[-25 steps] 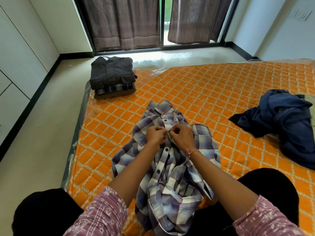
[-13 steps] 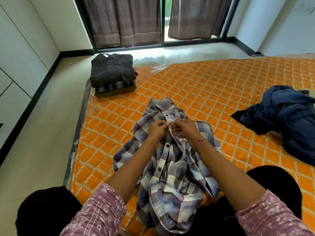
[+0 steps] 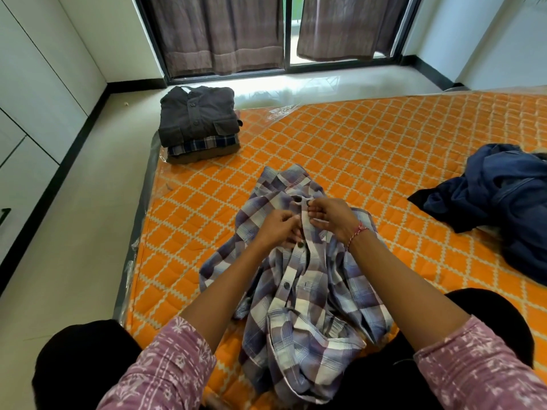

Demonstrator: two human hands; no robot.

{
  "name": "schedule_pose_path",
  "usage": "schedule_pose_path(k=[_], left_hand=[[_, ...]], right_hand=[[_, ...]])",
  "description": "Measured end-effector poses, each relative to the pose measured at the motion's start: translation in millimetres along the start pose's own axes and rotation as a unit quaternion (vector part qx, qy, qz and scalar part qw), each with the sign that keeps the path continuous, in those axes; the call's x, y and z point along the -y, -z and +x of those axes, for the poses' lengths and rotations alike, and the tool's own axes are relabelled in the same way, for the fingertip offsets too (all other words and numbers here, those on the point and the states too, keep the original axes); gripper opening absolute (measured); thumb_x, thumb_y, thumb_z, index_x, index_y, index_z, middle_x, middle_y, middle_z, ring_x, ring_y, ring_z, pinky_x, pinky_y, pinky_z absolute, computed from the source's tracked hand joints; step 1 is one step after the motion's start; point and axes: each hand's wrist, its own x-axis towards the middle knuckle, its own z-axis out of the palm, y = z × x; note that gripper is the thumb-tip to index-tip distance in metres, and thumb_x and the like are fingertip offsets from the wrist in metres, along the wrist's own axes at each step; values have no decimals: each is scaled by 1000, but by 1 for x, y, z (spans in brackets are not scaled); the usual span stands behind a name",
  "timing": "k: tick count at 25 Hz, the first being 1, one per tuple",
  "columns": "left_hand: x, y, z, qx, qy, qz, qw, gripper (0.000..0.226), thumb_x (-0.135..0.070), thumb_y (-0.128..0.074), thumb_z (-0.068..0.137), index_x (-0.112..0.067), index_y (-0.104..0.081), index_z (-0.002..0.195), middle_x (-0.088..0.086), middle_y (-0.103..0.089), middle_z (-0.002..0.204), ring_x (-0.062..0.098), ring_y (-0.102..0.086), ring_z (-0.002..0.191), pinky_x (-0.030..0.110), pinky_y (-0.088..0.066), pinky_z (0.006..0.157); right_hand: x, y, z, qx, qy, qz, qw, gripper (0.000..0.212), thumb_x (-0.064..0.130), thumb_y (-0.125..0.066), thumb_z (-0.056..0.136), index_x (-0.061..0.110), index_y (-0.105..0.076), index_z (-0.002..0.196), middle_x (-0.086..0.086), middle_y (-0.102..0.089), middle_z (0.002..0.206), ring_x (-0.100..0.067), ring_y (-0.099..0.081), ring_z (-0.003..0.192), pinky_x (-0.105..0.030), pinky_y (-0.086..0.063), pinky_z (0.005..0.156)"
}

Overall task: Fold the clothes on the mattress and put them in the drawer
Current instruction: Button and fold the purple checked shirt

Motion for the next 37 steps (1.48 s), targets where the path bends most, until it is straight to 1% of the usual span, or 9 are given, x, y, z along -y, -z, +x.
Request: schedule_pose_path(k=[6, 9, 13, 16, 20, 24, 31, 34, 37], left_hand=[[50, -16, -13, 42, -19, 213, 976, 25, -7, -60, 86, 2, -63, 62, 12, -59, 60, 21, -53, 56, 34, -45, 58], [50, -21, -15, 38, -27, 210, 977, 40, -4, -55, 84, -14, -46, 47, 1, -45, 48, 14, -38, 44, 27, -32, 51], [50, -26, -14, 42, 8, 141, 989, 30, -1, -54, 82, -14, -55, 55, 2, -53, 55, 13, -46, 50, 26, -39, 54], [46, -31, -16, 29, 39, 58, 997, 26, -2, -56, 84, -13, -58, 60, 8, -56, 62, 17, -48, 54, 28, -42, 54], [40, -32, -18, 38, 39, 6, 999, 25, -3, -63, 85, -11, -58, 61, 6, -56, 63, 13, -51, 56, 29, -46, 61], [21, -25, -21, 31, 21, 21, 999, 26, -2, -62, 85, -10, -56, 62, 4, -56, 62, 10, -53, 58, 26, -48, 65], [-16, 1, -21, 33, 2, 134, 990, 22, -11, -59, 82, -6, -54, 61, 8, -52, 58, 20, -49, 59, 34, -43, 61], [-28, 7, -24, 50, -19, 282, 958, 31, -16, -57, 79, -13, -40, 54, 5, -38, 54, 19, -33, 52, 31, -26, 52], [-35, 8, -24, 51, -5, 253, 966, 20, -14, -57, 80, -9, -51, 62, 10, -48, 62, 20, -40, 59, 32, -30, 55]], right_hand=[[-38, 3, -2, 20, 21, -158, 987, 27, 14, -65, 89, 6, -51, 67, -11, -48, 61, -18, -41, 49, -22, -33, 43], [-52, 13, -12, 17, 70, -407, 911, 37, 32, -75, 79, 0, -62, 68, -14, -59, 63, -22, -53, 56, -30, -42, 53], [-55, 17, -23, 20, 116, -527, 841, 12, 12, -71, 80, 0, -73, 81, -16, -71, 84, -26, -65, 76, -33, -51, 67], [-58, 18, -28, -22, 123, -501, 856, 9, 5, -66, 81, -1, -73, 77, -16, -71, 82, -20, -59, 66, -24, -46, 56], [-61, 25, -29, -72, 82, -452, 885, 19, 7, -68, 79, -8, -67, 68, -18, -65, 67, -29, -61, 63, -36, -52, 61], [-52, 29, -37, -44, -20, -221, 974, 42, 8, -66, 87, 7, -43, 52, -5, -37, 46, -18, -37, 41, -26, -39, 43], [-25, 21, -54, 18, -126, -68, 990, 21, 10, -66, 88, 8, -54, 70, 0, -44, 49, -8, -42, 40, -24, -50, 54], [-19, 13, -62, 11, -84, -107, 991, 12, 2, -65, 85, 2, -60, 74, -2, -49, 52, -8, -45, 39, -28, -52, 59], [-24, 3, -67, -43, 23, -174, 983, 9, -1, -63, 84, -1, -61, 75, -13, -54, 67, -18, -50, 53, -26, -49, 47]])
